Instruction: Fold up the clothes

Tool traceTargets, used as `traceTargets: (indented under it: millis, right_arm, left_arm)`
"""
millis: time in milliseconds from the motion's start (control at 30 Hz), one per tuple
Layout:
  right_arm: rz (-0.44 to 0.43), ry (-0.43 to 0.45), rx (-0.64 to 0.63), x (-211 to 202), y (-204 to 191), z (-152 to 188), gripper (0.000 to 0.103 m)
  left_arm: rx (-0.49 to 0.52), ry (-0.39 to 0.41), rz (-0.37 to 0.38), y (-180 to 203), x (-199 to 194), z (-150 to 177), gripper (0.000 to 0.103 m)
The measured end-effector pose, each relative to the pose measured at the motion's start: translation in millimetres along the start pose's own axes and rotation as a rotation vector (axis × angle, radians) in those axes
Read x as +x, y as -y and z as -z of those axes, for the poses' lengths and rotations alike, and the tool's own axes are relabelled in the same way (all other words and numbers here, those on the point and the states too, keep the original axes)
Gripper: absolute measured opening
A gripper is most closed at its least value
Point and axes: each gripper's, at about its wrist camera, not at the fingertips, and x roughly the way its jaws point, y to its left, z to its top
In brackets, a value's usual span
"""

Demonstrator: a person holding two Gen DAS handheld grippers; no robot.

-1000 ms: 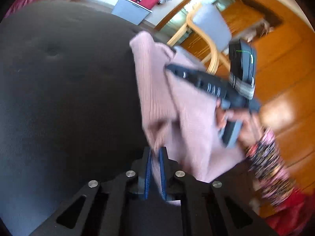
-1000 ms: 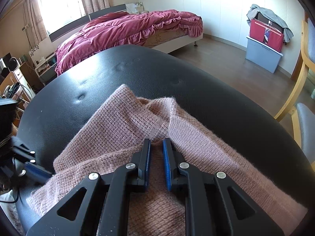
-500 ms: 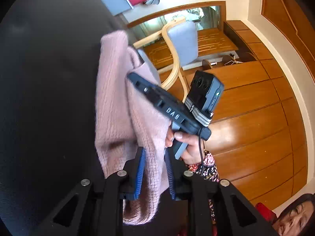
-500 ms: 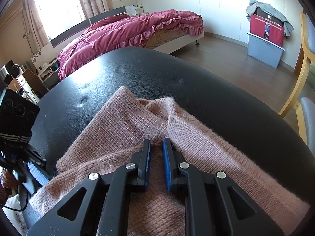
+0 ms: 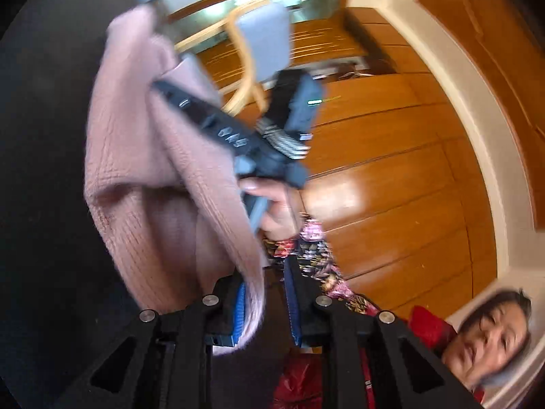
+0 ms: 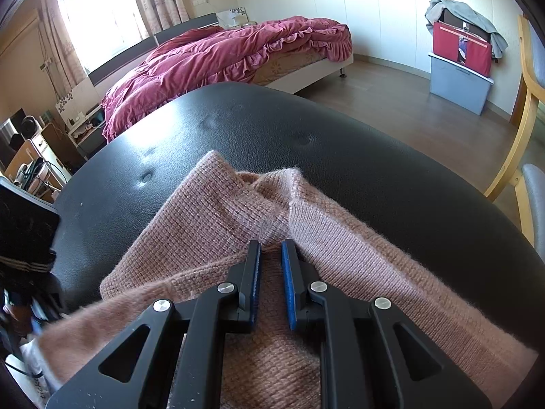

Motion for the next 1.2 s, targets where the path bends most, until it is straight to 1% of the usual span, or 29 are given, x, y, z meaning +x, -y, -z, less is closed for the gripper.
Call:
traceTargets:
  millis: [33, 133, 333, 367, 400, 433, 600, 667, 700, 767, 833, 867, 900, 933, 967, 1000, 1067, 1100, 1133, 1200]
  right_arm:
    - [-0.002, 0.000, 0.002, 0, 0, 0, 0.014]
    - [-0.008, 0.001, 0.007, 0, 1, 0, 0.014]
    - [-0.003, 0.002, 0.007, 1, 1, 0, 0.014]
    - [-0.002, 0.003, 0.007, 1, 0, 0, 0.014]
    - [0.000, 0.003, 0.006, 1, 0, 0, 0.014]
    - [0.001, 0.003, 0.006, 1, 0, 0, 0.014]
    - [0.007, 0.005, 0.005, 1, -1, 1, 0.014]
    - [0.007, 0.005, 0.006, 1, -2, 1, 0.014]
    - [0.007, 0.006, 0.006, 1, -2, 1, 0.014]
    - [0.009, 0.007, 0.007, 1, -2, 1, 0.014]
    - [0.003, 0.004, 0.028, -1, 0, 0, 0.014]
    - [-0.002, 0.002, 0.049, -4, 2, -2, 0.014]
    - [-0.011, 0.001, 0.069, -8, 4, -3, 0.014]
    - [-0.016, 0.011, 0.081, -14, 6, -4, 0.014]
    - [-0.016, 0.029, 0.086, -22, 8, -5, 0.014]
    - [-0.007, 0.044, 0.082, -30, 10, -5, 0.014]
    - [0.059, 0.050, 0.036, -44, 9, -5, 0.014]
    - [0.099, 0.047, 0.006, -49, 7, -5, 0.014]
    - [0.116, 0.033, -0.023, -52, 5, -4, 0.014]
    - [0.107, -0.022, -0.073, -48, 2, -3, 0.014]
  left_arm:
    - [-0.004, 0.005, -0.008, 0, -8, 4, 0.018]
    - [-0.018, 0.059, -0.029, -1, -31, 19, 0.013]
    - [-0.048, 0.173, -0.069, -2, -77, 51, 0.014]
    - [-0.043, 0.195, -0.106, 1, -81, 51, 0.016]
    - [-0.034, 0.222, -0.155, 7, -80, 49, 0.016]
    - [-0.022, 0.237, -0.189, 15, -76, 42, 0.016]
    - [0.045, 0.278, -0.306, 41, -26, 17, 0.018]
    - [0.047, 0.283, -0.409, 43, 2, 8, 0.018]
    - [0.050, 0.275, -0.474, 43, 18, 4, 0.018]
    - [0.109, 0.241, -0.663, 42, 50, 0, 0.018]
    - [0.123, 0.233, -0.875, 35, 69, -1, 0.017]
    - [0.124, 0.248, -0.915, 32, 71, 0, 0.012]
    - [0.116, 0.280, -0.905, 30, 67, 3, 0.012]
    - [0.100, 0.305, -0.887, 27, 62, 7, 0.009]
    - [0.089, 0.319, -0.874, 25, 58, 11, 0.006]
    - [0.081, 0.331, -0.861, 23, 54, 15, 0.006]
    - [0.062, 0.352, -0.838, 21, 46, 23, 0.005]
    - [0.055, 0.361, -0.832, 22, 44, 26, 0.005]
    - [0.051, 0.371, -0.828, 22, 41, 29, 0.005]
    - [0.055, 0.375, -0.834, 23, 43, 31, 0.005]
